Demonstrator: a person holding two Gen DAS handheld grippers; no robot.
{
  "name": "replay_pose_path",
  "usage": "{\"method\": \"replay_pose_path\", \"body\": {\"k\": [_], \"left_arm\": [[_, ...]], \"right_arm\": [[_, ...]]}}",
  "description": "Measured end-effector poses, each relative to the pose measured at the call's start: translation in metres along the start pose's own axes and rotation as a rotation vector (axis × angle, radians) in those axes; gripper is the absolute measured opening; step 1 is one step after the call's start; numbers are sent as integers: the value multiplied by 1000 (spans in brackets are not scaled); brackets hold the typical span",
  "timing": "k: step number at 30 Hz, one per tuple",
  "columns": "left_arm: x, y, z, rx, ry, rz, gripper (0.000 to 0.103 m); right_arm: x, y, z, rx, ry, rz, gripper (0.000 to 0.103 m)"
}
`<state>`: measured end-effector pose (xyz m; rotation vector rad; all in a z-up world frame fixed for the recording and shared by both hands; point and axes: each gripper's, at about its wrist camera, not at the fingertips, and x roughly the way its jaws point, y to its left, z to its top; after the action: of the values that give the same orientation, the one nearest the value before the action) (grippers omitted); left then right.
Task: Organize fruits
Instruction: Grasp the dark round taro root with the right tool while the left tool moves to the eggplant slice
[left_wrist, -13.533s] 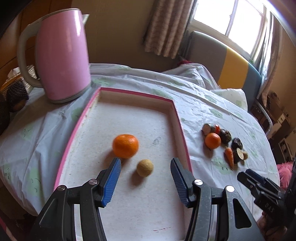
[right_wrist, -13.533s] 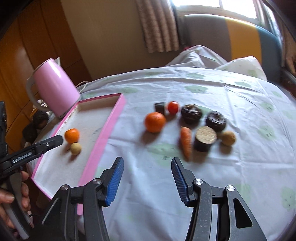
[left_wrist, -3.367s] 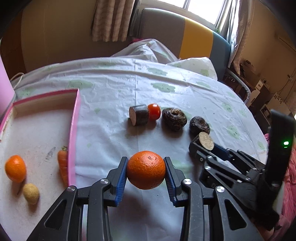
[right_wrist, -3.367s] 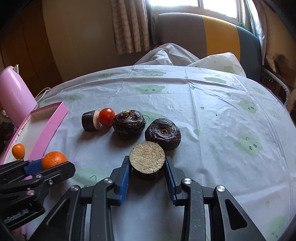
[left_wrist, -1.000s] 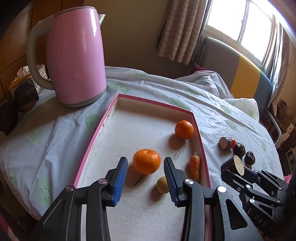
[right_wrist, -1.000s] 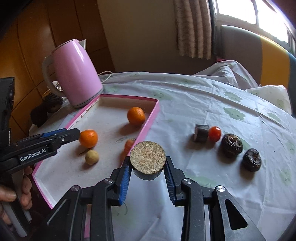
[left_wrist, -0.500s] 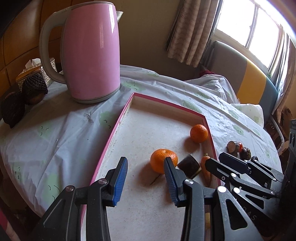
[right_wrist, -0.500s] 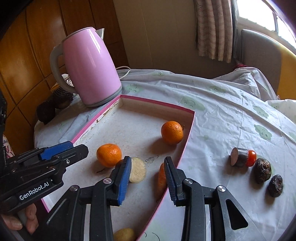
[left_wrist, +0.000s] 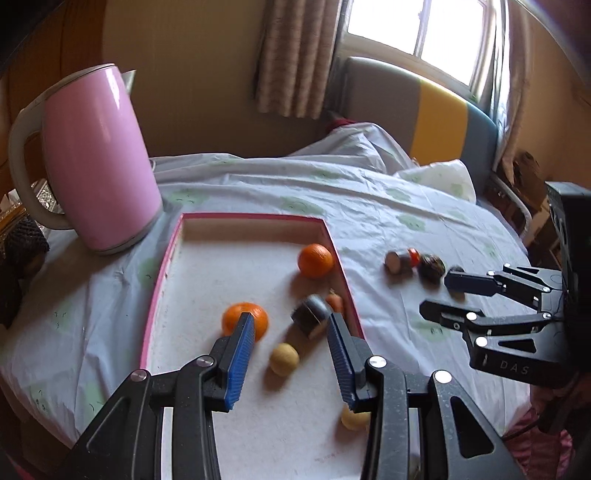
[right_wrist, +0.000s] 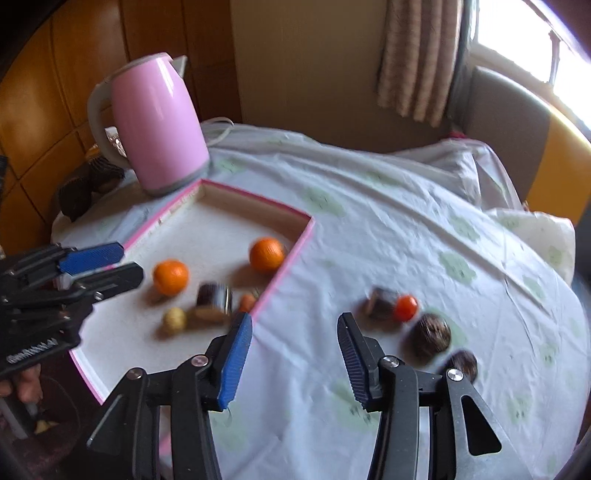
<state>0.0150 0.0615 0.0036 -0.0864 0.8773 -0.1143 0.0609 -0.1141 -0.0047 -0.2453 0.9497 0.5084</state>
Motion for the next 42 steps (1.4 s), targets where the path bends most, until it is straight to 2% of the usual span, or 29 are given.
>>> {"method": "replay_pose_path", "body": {"k": [6, 10, 16, 19, 26, 29, 32, 35, 42], "left_arm": [[1, -22, -18, 46, 31, -42, 41], [4, -44, -19, 95, 39, -72, 41], [5, -66, 7, 96, -19, -105, 41], [10, -75, 11, 88, -14, -112, 41], [27, -89, 0, 110, 44, -126, 41], [29, -93, -2, 113, 44, -127, 41], [33, -96, -3, 115, 56, -135, 41], [38, -99, -4, 118, 72, -139, 41], [46, -102, -5, 116, 88, -146, 41]], "right_arm": [[-9, -6, -61, 57, 36, 11, 49], [-11, -12, -83, 106, 42, 10, 49], [-32, -47, -64, 167, -52, -82, 49], [-37, -74, -58, 249, -83, -121, 49], [-13, -109, -85, 366, -30, -179, 49], [-7, -121, -91, 399, -29, -183, 49], [-3, -129, -90, 415, -46, -182, 50], [3, -137, -84, 423, -67, -174, 63], [33, -148, -65, 385, -52, -206, 63]]}}
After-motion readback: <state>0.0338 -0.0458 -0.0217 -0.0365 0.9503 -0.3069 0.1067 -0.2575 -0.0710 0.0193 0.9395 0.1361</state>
